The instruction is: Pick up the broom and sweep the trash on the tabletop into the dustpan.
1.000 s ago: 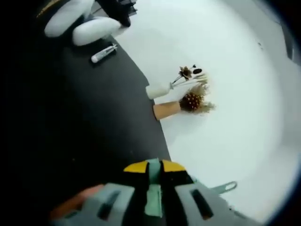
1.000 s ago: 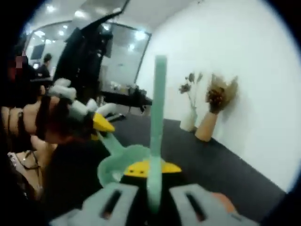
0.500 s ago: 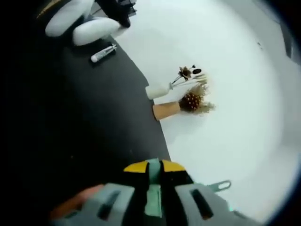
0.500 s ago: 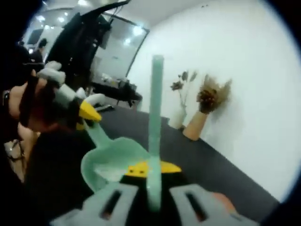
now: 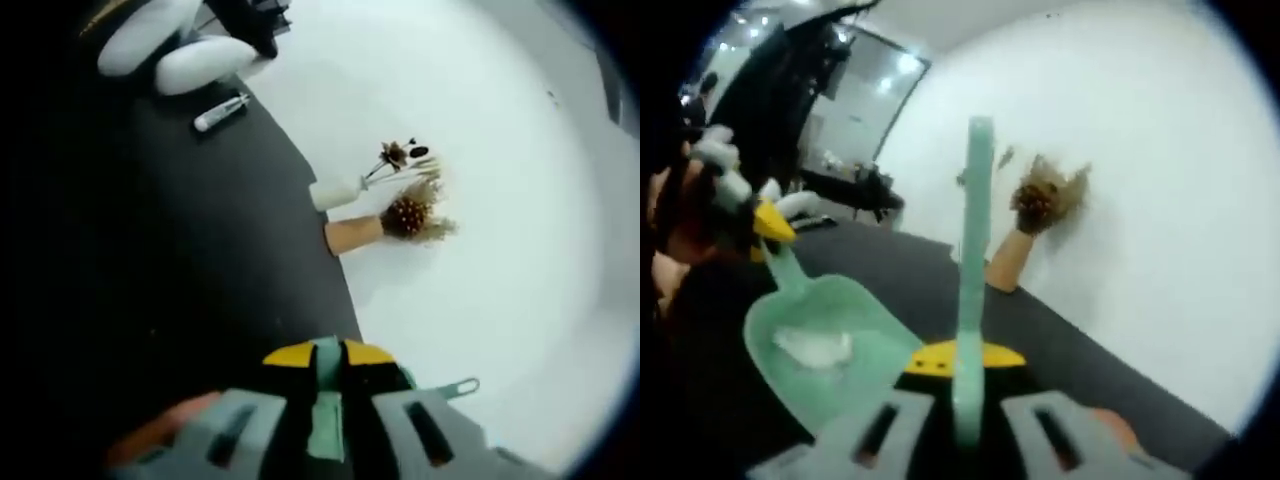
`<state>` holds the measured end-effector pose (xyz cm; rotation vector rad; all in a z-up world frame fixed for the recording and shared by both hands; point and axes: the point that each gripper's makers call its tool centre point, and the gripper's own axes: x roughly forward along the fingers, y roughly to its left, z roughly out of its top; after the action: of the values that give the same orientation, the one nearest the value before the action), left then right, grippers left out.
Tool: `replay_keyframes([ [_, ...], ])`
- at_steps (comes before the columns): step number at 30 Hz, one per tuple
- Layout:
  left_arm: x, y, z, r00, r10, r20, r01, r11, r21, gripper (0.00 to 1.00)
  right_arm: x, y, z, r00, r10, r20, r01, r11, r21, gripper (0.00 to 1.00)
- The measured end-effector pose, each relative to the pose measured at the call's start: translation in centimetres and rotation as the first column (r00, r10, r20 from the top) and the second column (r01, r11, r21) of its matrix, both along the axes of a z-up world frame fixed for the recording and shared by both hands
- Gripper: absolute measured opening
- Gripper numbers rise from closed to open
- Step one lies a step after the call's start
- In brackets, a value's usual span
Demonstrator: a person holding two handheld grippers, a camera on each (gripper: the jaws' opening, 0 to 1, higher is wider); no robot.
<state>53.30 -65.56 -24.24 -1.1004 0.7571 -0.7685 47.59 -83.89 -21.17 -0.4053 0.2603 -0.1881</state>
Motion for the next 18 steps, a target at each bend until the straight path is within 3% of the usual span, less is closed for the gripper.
replay_keyframes([
  [1, 0.0, 0.0, 0.0, 1.0, 0.003, 0.0, -0.003, 1.0, -0.001, 0.1, 0.2, 0.9, 0.2, 0.999, 0.041, 0.03, -0.042, 0.999, 0.034, 0.02],
  [3, 0.0, 0.0, 0.0, 1.0, 0.01, -0.001, -0.01, 1.0, -0.008, 0.1, 0.0, 1.5, 0.2, 0.999, 0.039, 0.007, -0.039, 0.999, -0.027, 0.02],
  [6, -0.2, -0.5, -0.1, 1.0, 0.013, 0.002, -0.013, 1.0, -0.012, 0.1, -0.2, 3.0, 0.1, 0.997, 0.075, 0.006, -0.075, 0.997, -0.029, 0.02],
  [9, -0.4, -1.2, -0.3, 1.0, 0.003, -0.014, -0.004, 1.0, -0.024, 0.1, -0.5, 3.5, 1.6, 0.993, 0.097, 0.069, -0.102, 0.993, 0.067, 0.02],
  [12, -0.7, -1.9, -0.2, 1.0, -0.003, -0.016, 0.002, 1.0, -0.031, 0.1, -1.9, 2.0, 4.1, 0.989, 0.067, 0.131, -0.077, 0.995, 0.071, 0.02],
  [14, -0.8, -2.3, -0.2, 1.0, -0.009, -0.018, 0.008, 0.999, -0.033, 0.1, -2.9, 1.1, 4.9, 0.987, 0.047, 0.157, -0.068, 0.989, 0.132, 0.02],
  [18, -1.2, -3.3, -0.3, 1.0, -0.009, -0.024, 0.008, 0.999, -0.043, 0.1, -4.9, -1.1, 6.2, 0.98, -0.003, 0.199, -0.025, 0.99, 0.14, 0.02],
])
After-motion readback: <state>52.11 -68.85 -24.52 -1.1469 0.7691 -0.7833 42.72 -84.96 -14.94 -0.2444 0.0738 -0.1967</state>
